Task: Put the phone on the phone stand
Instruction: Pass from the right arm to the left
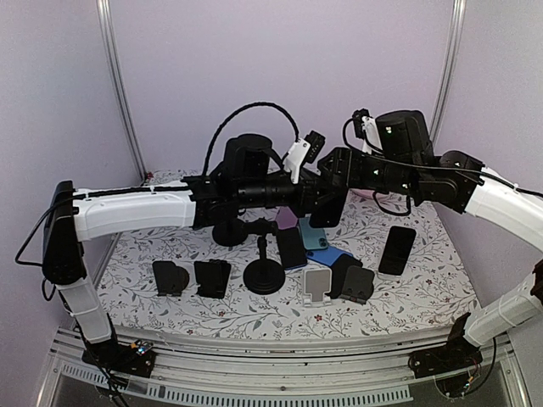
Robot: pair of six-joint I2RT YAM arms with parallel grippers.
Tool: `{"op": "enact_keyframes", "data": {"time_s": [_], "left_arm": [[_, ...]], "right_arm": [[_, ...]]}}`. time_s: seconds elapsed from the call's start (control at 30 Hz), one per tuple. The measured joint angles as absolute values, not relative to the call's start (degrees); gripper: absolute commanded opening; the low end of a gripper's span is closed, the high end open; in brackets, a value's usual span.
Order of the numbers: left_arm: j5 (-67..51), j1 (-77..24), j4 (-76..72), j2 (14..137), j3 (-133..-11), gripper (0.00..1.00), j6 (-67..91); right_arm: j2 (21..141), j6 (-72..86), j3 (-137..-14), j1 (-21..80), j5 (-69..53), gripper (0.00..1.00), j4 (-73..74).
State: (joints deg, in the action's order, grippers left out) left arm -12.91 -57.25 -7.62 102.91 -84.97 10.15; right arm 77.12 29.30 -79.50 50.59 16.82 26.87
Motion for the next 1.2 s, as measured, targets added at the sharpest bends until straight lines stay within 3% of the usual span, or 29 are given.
{"op": "enact_keyframes", "data": {"time_s": [0.17,0.4,0.47,0.63,0.8,0.9,1.2], "left_arm": [[-14.1,-57.3,-8.0,102.9,-84.1,0.34,10.7],[-14.2,-57.2,-8.2,102.9,-83.4,0.12,11.2],[-14.0,-57.1,-8.3,102.9,-83.4,0.0,11.2],[-14.3,-56.8,-8.7,102.9,-83.2,0.0,11.5],[-14.3,-56.8,-8.7,102.9,-83.2,0.0,11.4],[-14.0,-56.9,-7.6,102.9,-83.2,0.0,11.3],[-13.1,-56.9,-6.1,102.9,-83.2,0.0,11.1]], "right_arm": [[77.1,28.9,-80.4,50.4,16.9,0.24,27.0],[77.1,28.7,-81.0,50.3,16.8,0.25,27.0],[76.9,28.7,-81.0,50.3,16.7,0.31,27.1],[76.6,28.2,-81.0,50.3,16.1,0.69,27.5],[76.6,28.1,-81.0,50.3,16.0,0.9,27.6],[76.6,28.2,-80.9,50.4,16.3,0.95,27.6],[76.7,28.4,-80.2,50.8,18.0,0.95,28.6]]}}
